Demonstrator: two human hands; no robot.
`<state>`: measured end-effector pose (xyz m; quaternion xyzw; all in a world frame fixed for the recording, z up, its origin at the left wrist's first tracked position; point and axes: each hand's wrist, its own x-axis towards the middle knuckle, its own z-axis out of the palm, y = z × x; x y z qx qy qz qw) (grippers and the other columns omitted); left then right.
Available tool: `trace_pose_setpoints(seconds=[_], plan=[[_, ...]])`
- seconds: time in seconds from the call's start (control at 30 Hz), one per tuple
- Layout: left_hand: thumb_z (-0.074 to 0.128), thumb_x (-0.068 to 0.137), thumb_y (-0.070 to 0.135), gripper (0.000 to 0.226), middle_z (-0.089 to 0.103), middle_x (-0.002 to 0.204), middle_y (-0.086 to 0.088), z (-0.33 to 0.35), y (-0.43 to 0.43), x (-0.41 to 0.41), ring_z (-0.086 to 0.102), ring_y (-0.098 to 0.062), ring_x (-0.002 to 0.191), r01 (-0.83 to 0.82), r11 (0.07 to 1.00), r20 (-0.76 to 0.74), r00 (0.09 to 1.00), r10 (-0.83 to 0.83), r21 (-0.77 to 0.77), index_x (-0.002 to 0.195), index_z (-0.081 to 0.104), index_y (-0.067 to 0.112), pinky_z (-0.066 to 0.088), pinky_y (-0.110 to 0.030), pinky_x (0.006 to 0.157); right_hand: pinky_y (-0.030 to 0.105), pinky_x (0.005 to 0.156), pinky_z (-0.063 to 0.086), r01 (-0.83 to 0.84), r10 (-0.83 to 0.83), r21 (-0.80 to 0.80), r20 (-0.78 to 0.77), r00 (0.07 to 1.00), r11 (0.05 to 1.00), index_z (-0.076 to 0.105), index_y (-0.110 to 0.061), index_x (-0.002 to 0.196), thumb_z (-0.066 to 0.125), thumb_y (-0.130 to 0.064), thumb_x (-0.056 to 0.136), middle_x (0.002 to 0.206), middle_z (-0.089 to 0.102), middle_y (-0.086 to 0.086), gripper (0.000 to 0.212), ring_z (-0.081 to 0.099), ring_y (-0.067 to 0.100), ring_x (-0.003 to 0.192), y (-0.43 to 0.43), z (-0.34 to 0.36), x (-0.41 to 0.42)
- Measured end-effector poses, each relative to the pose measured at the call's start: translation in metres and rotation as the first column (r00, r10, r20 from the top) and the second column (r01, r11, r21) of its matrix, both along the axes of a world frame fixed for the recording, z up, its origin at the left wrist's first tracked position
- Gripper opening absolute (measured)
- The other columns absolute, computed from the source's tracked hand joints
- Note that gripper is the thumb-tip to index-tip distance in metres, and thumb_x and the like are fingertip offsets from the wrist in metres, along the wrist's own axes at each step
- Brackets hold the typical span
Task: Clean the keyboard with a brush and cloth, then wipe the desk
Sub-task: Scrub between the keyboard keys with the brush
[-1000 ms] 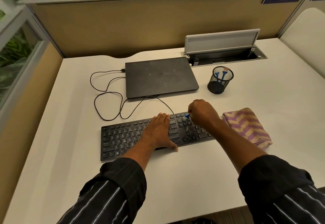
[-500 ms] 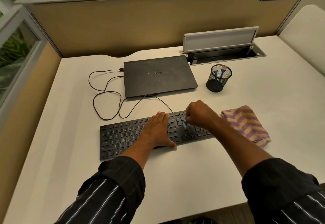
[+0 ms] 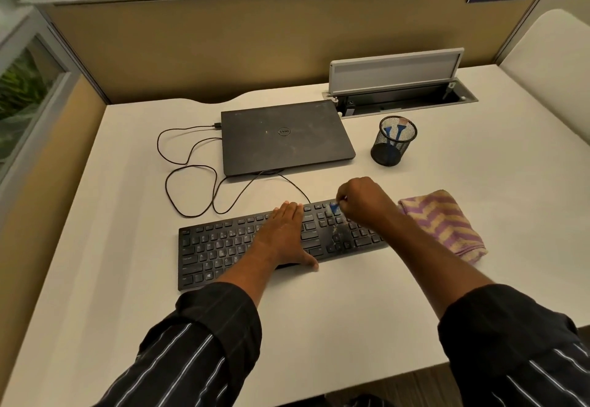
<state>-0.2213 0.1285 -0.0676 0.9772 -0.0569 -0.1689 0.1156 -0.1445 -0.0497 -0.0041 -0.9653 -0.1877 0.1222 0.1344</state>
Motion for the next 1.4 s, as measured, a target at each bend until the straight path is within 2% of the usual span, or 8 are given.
trace_pose_setpoints(seconds=[0.1, 0.3, 0.47, 0.7, 0.87, 1.2, 1.27, 1.4], plan=[[0.077, 0.063, 0.076, 0.138, 0.008, 0.168, -0.007, 0.001, 0.0, 0.0, 0.006, -0.025, 0.154, 0.006, 1.0, 0.003, 1.0, -0.006, 0.0, 0.16, 0.004, 0.01, 0.002, -0.038, 0.123, 0.025, 0.073, 0.043, 0.011, -0.011, -0.014, 0.001, 1.0, 1.0, 0.072, -0.008, 0.113, 0.061, -0.01, 0.091, 0.108, 0.07, 0.012, 0.025, 0.063, 0.023, 0.09, -0.002, -0.003, 0.002], [0.076, 0.064, 0.076, 0.138, 0.005, 0.168, -0.008, 0.0, 0.001, 0.0, 0.002, -0.026, 0.155, 0.008, 1.0, 0.0, 1.0, -0.008, 0.003, 0.16, 0.002, 0.01, 0.0, -0.037, 0.123, 0.029, 0.07, 0.054, 0.008, -0.012, -0.06, -0.067, 0.998, 0.998, 0.076, -0.009, 0.096, 0.064, -0.012, 0.084, 0.093, 0.073, 0.011, 0.017, 0.065, 0.022, 0.078, -0.008, -0.004, -0.003], [0.075, 0.064, 0.077, 0.139, 0.005, 0.168, -0.008, 0.001, 0.0, 0.0, 0.003, -0.026, 0.155, 0.015, 1.0, -0.008, 1.0, -0.015, 0.011, 0.16, 0.002, 0.01, 0.0, -0.038, 0.123, 0.028, 0.077, 0.051, 0.02, -0.02, 0.007, -0.012, 1.0, 1.0, 0.074, -0.008, 0.109, 0.059, -0.011, 0.092, 0.105, 0.072, 0.01, 0.024, 0.064, 0.021, 0.086, -0.003, 0.0, 0.004], [0.075, 0.062, 0.079, 0.14, 0.006, 0.168, -0.007, -0.002, 0.002, 0.002, 0.004, -0.025, 0.155, 0.014, 1.0, -0.004, 1.0, -0.014, 0.007, 0.16, 0.002, 0.01, 0.001, -0.038, 0.123, 0.033, 0.076, 0.058, -0.014, -0.002, -0.117, -0.136, 0.991, 0.993, 0.075, -0.007, 0.1, 0.07, -0.016, 0.083, 0.095, 0.073, 0.01, 0.02, 0.066, 0.022, 0.081, -0.008, -0.006, -0.004], [0.076, 0.063, 0.078, 0.14, 0.005, 0.168, -0.007, -0.001, 0.001, 0.001, 0.002, -0.026, 0.155, 0.016, 1.0, -0.009, 1.0, -0.016, 0.007, 0.16, 0.001, 0.01, 0.0, -0.038, 0.123, 0.026, 0.07, 0.047, 0.028, -0.03, -0.03, -0.047, 0.998, 0.999, 0.074, -0.006, 0.105, 0.062, -0.011, 0.089, 0.099, 0.072, 0.011, 0.021, 0.064, 0.021, 0.082, -0.006, -0.005, -0.003], [0.075, 0.063, 0.078, 0.143, -0.001, 0.168, -0.012, 0.002, -0.003, 0.005, -0.003, -0.028, 0.155, 0.038, 0.997, -0.042, 0.998, -0.035, 0.062, 0.16, -0.003, 0.008, 0.0, -0.04, 0.124, 0.025, 0.074, 0.05, -0.082, 0.087, 0.088, -0.049, 0.995, 0.993, 0.075, -0.009, 0.103, 0.059, -0.013, 0.092, 0.101, 0.074, 0.007, 0.02, 0.064, 0.016, 0.081, -0.008, -0.006, -0.02], [0.073, 0.064, 0.079, 0.143, -0.005, 0.168, -0.014, 0.005, -0.006, 0.007, -0.006, -0.029, 0.155, 0.053, 0.995, -0.05, 0.998, -0.049, 0.085, 0.16, -0.006, 0.008, -0.001, -0.041, 0.124, 0.027, 0.078, 0.053, -0.131, 0.134, 0.042, -0.062, 0.989, 0.99, 0.074, -0.01, 0.105, 0.059, -0.015, 0.093, 0.103, 0.073, 0.009, 0.02, 0.066, 0.018, 0.086, -0.006, -0.011, -0.027], [0.07, 0.067, 0.08, 0.139, -0.003, 0.168, -0.013, 0.006, -0.015, 0.01, -0.003, -0.029, 0.155, 0.078, 0.994, -0.016, 0.997, -0.077, 0.077, 0.16, -0.005, 0.008, -0.001, -0.042, 0.124, 0.027, 0.071, 0.052, 0.022, -0.022, -0.071, 0.0, 1.0, 0.997, 0.073, -0.008, 0.098, 0.067, -0.018, 0.088, 0.094, 0.071, 0.01, 0.016, 0.066, 0.021, 0.08, -0.022, -0.013, -0.024]])
